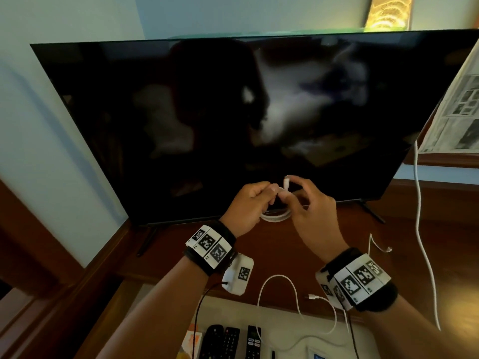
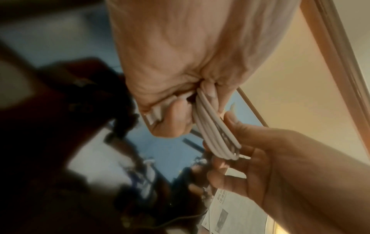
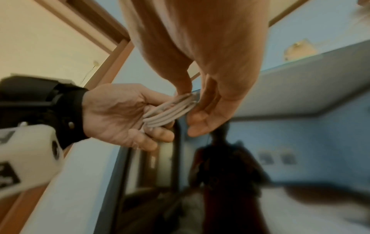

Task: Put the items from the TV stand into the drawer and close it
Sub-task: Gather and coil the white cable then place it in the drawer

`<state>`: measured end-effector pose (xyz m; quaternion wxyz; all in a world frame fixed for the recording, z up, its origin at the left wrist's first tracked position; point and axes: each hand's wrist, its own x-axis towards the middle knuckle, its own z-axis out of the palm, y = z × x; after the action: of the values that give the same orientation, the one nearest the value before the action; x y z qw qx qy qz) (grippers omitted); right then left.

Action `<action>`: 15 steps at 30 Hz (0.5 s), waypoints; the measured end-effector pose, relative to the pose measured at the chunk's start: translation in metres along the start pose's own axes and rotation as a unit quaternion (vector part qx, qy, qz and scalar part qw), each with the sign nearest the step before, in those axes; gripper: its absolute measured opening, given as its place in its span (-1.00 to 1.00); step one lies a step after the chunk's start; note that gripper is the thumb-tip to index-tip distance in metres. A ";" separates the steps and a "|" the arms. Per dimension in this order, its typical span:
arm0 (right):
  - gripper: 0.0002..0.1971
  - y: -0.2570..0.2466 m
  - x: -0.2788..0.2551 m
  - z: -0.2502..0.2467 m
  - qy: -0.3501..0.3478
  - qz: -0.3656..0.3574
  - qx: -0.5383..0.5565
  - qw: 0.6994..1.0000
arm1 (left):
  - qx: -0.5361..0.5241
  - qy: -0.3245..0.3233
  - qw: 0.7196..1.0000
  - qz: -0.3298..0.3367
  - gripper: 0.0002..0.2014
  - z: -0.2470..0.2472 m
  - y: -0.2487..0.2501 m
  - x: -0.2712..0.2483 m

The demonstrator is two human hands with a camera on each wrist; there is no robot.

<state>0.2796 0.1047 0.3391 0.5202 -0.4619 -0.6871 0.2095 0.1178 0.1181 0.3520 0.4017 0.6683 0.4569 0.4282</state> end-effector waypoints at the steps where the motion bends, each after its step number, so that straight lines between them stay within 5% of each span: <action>1: -0.87 0.001 0.001 0.002 0.003 0.012 0.013 1.000 | 0.001 0.001 1.000 0.008 -0.65 0.002 0.002 -0.001; 5: -0.65 0.007 0.005 0.006 -0.030 0.069 0.040 0.996 | 0.010 0.001 0.999 0.042 -0.64 0.010 0.001 -0.003; 10: -0.75 0.014 0.006 0.001 0.037 -0.093 -0.094 0.991 | 0.071 -0.011 0.997 0.015 -0.62 0.010 0.006 -0.005; 15: -0.79 0.028 0.011 -0.005 0.048 -0.140 -0.172 0.974 | 0.122 0.002 0.993 -0.001 -0.79 -0.005 0.019 -0.006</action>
<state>0.2955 0.1264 0.3248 0.4894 -0.4528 -0.7452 -0.0089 0.1165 0.1082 0.3698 0.3169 0.7111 0.5066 0.3704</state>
